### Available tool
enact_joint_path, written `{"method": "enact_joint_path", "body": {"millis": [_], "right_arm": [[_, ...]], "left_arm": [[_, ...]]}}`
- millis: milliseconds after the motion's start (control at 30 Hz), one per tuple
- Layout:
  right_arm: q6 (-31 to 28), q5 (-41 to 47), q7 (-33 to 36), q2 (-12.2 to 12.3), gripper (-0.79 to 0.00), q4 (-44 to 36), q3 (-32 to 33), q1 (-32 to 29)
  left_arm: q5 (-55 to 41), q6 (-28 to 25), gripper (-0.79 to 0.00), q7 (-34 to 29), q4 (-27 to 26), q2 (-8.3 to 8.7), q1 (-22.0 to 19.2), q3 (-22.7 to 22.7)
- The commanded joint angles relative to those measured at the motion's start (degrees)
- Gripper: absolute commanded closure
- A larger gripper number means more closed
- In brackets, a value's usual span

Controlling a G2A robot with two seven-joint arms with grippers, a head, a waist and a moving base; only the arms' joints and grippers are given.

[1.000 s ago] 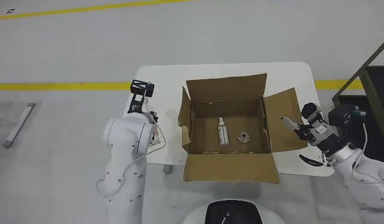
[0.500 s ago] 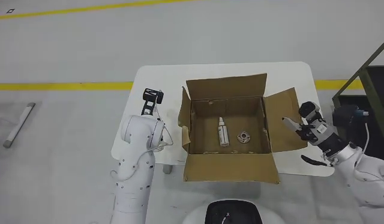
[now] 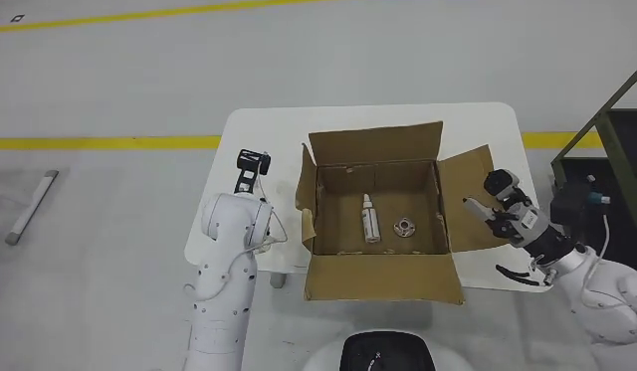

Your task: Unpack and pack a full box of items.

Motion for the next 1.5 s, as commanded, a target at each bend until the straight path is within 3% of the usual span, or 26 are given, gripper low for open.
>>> {"method": "enact_joint_path", "body": {"millis": [0, 67, 267, 800, 933, 967, 1000, 1300, 1467], "right_arm": [[-0.11, -0.28, -0.20, -0.01, -0.154, 0.33, -0.07, -0.02], [-0.23, -0.44, -0.18, -0.01, 0.000, 0.57, -0.19, 0.03], [-0.27, -0.16, 0.15, 0.00, 0.000, 0.89, -0.18, 0.46], [1.16, -3.70, 1.31, -0.02, 0.000, 0.14, -1.74, 1.89], [1.86, -4.12, 1.64, -0.05, 0.000, 0.54, -2.26, 2.35], [2.10, -4.07, 1.63, -0.07, 0.000, 0.65, -2.33, 2.46], [2.24, -4.07, 1.63, -0.08, 0.000, 0.70, -2.41, 2.56], [2.64, -4.58, 2.33, -0.06, 0.000, 1.43, -2.95, 3.74], [2.66, -4.99, 2.75, -0.07, 0.000, 1.70, -3.59, 4.32]], "left_arm": [[1.16, -0.60, 0.000, 1.58, 2.09, 0.24, -0.28, -0.87], [3.02, -2.07, 0.000, 3.57, 4.00, 0.58, -0.66, -1.61], [4.81, -5.51, 0.000, 5.84, 10.95, 1.00, -2.74, -2.09], [0.54, -1.39, 0.000, 6.65, 25.80, -0.67, -9.18, 3.27], [1.08, -0.16, -0.237, 7.79, 29.15, -0.94, -10.64, 4.28], [1.32, -0.03, -0.391, 8.37, 30.01, -1.01, -10.94, 4.65], [0.67, 0.74, -0.785, 8.44, 30.98, -1.12, -11.30, 4.56], [-0.20, 1.64, -0.785, 10.18, 34.96, -1.63, -14.02, 5.62], [0.04, 2.35, -0.785, 10.26, 33.42, -1.52, -14.71, 5.05]]}}
